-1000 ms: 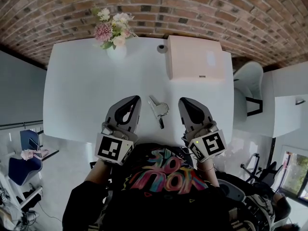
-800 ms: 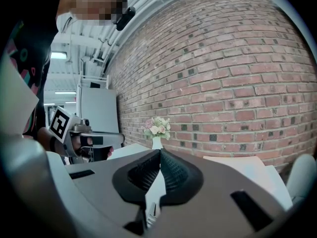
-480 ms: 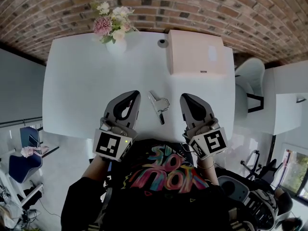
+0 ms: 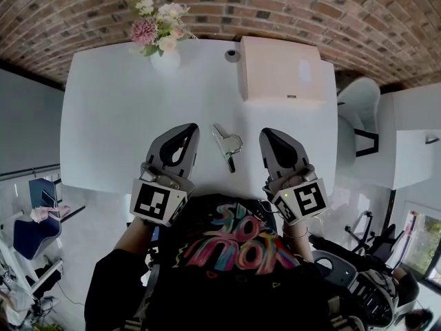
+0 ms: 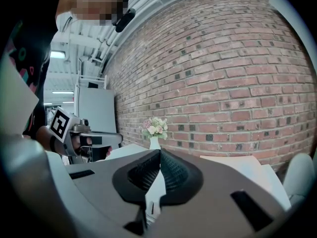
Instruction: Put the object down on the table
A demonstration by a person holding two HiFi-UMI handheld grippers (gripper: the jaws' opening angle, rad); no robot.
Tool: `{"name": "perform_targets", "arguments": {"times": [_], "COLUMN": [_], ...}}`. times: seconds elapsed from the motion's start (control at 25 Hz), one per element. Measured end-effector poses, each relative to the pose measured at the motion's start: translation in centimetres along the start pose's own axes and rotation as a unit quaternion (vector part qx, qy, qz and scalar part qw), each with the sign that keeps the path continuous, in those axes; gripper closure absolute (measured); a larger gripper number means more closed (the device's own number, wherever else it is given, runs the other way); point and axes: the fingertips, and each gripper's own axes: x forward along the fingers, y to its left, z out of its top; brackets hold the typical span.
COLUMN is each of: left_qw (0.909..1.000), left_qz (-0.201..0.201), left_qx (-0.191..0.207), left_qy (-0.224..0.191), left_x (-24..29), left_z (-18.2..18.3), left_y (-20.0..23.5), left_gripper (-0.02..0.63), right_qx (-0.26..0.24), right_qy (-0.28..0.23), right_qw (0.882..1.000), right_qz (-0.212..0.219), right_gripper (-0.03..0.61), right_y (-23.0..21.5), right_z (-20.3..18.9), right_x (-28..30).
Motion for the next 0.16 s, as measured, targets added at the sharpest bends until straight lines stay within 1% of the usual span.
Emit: {"name": "perform_targets", "arguments": {"times": [0.16], "left_qw": [1.0], "left_qz": [-0.004], "left_qx": [0.003], "left_qy": [0.0], "left_x": [0.24], "left_z": [-0.05], "left_y": [-0.01], "left_gripper": [0.589], "right_qx": [0.003], "right_qy": [-0.008], "right_qw": [1.0], "right_qz": [-0.004], "right_gripper": [0.562], "right_y": [-0.25], "right_z": [0.45], "right_x": [0.12]}}
